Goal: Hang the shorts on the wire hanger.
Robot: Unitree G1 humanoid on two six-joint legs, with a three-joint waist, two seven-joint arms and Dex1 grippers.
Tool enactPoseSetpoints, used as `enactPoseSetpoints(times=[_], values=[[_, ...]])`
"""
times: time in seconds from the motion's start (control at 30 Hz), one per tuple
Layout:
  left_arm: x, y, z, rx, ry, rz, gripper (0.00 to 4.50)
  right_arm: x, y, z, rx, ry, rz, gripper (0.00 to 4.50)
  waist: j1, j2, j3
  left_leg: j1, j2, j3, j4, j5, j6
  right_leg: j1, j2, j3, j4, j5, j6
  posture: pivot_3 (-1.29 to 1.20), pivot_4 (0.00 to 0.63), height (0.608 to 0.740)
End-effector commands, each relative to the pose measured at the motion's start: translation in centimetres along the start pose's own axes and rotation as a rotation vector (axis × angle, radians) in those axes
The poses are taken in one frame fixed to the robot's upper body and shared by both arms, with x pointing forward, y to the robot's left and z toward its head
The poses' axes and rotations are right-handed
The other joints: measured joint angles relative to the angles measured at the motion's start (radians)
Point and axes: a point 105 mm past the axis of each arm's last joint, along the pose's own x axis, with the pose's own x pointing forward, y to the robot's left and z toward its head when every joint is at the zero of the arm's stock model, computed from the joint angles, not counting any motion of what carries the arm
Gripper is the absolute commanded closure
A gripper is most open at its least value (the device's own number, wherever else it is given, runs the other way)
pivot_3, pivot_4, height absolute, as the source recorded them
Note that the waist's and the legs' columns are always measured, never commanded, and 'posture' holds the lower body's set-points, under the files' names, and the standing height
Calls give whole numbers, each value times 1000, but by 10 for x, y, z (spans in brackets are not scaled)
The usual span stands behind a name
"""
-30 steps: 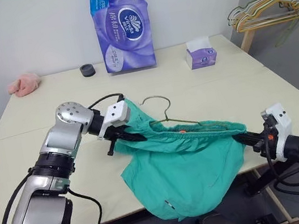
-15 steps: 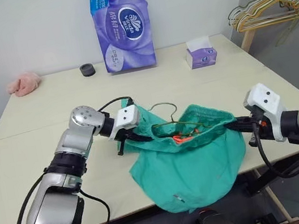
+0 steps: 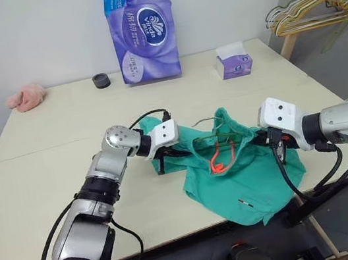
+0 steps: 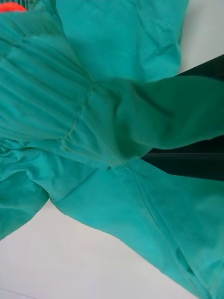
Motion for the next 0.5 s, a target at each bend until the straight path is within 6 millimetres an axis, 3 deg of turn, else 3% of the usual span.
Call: enactPoseSetpoints(times=[0.03,0.13,0.33,0.5], values=[[-2,5,17,47,-44,32,4500,-10,-6,5,-61,-5,-31,2896,0,0,0,0,0,0,0,0,0,0,0,0,0,0,0,-212,66,740],[0,1,17,41,-51,25,4500,-20,-4,-2,-80,49,-10,1935,1,1,0,0,0,0,0,0,0,0,0,0,0,0,0,-212,64,740],[1,-4,19,43,-67,4,4500,-32,-13,-22,-77,151,-49,1935,0,1,0,0,0,0,0,0,0,0,0,0,0,0,0,-215,64,740],[3,-6,21,48,-74,-9,4500,-20,-14,-32,-91,165,-29,1935,-3,1,0,1,0,1,0,0,0,0,0,0,0,0,0,-223,62,740]])
